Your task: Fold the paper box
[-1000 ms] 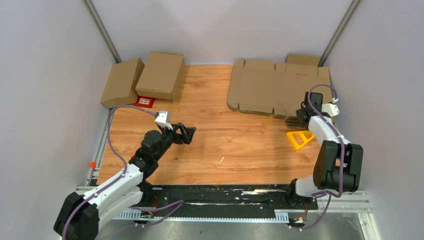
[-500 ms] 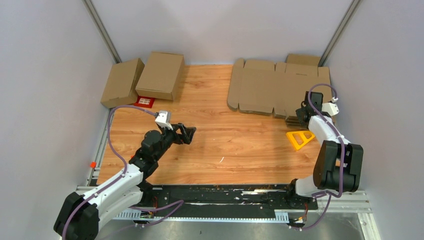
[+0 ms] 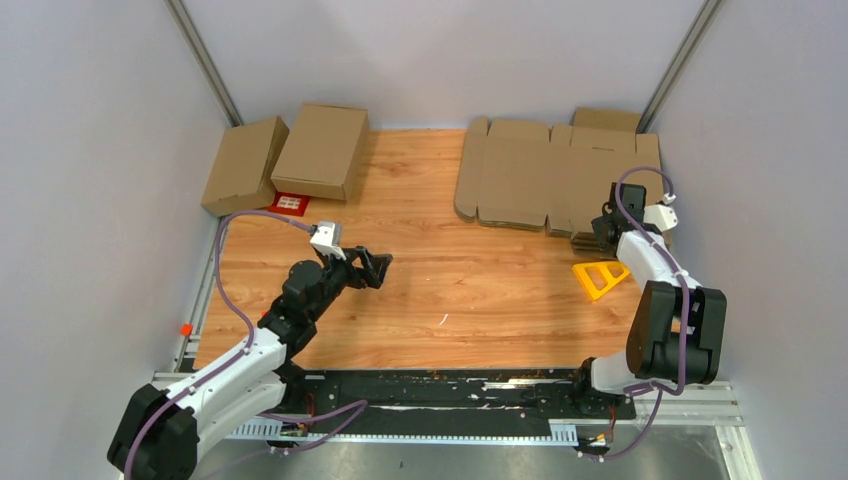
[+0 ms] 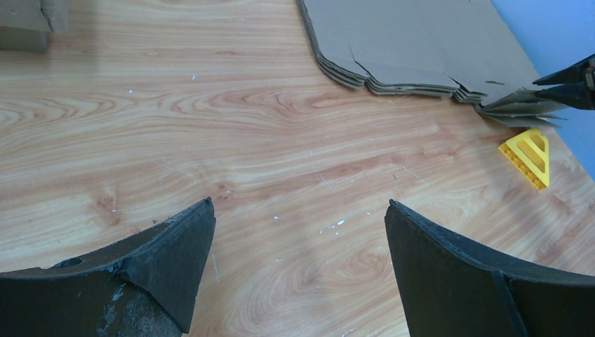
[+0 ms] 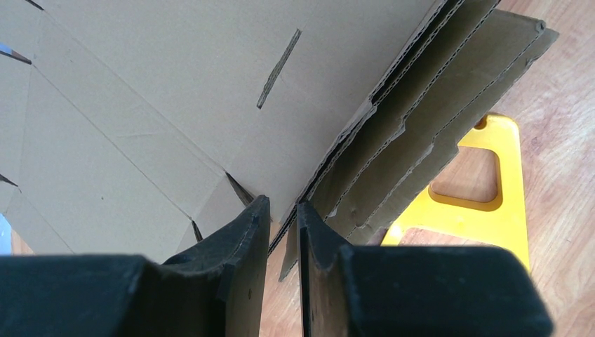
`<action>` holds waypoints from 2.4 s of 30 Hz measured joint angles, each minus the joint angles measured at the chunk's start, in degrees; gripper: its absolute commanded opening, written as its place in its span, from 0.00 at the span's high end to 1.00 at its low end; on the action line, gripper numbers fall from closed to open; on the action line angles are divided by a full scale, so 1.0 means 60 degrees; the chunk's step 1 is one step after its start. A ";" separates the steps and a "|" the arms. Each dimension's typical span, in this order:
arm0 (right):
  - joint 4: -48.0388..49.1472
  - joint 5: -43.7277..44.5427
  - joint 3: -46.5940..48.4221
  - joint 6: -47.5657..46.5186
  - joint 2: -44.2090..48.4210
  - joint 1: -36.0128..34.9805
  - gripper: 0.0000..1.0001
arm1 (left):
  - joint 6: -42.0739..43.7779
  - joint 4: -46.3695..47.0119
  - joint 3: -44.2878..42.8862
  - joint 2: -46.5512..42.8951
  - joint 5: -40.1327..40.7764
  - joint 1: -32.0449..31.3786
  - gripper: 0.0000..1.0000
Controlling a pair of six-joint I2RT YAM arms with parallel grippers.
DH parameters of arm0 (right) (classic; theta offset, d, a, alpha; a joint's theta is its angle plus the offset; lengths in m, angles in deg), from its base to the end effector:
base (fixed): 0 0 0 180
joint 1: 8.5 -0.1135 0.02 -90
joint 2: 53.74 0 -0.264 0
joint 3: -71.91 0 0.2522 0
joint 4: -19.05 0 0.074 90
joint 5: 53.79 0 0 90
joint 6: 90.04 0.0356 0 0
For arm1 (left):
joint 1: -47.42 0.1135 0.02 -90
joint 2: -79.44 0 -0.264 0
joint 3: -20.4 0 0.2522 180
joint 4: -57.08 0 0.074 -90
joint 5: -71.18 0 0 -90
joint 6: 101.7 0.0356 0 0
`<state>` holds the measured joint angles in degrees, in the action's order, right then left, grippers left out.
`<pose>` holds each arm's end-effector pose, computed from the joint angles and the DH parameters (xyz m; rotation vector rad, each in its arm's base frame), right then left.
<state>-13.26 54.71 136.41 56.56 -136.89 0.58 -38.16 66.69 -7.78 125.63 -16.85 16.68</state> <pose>0.2899 -0.0578 0.2113 1.4149 1.9371 -0.0149 0.1601 -0.0938 0.2100 0.0398 1.7691 -0.7044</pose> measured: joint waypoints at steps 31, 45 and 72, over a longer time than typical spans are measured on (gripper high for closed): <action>0.0535 -0.0284 0.0011 -0.0514 -0.0018 0.0000 0.76 | 0.0000 0.0000 0.0000 0.0000 -0.0004 0.0000 0.02; 0.0251 -0.0266 0.0317 -0.0237 -0.0954 0.0000 1.00 | 0.0000 0.0000 -0.0004 0.0000 -0.0004 0.0000 0.02; -0.0266 -0.2025 0.0929 -0.0739 0.2834 -0.1756 1.00 | -0.0007 -0.0004 -0.0004 0.0051 0.0000 0.0000 0.00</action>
<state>-14.85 42.56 141.98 52.13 -119.89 -9.95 -38.21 66.67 -7.80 125.94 -16.85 16.68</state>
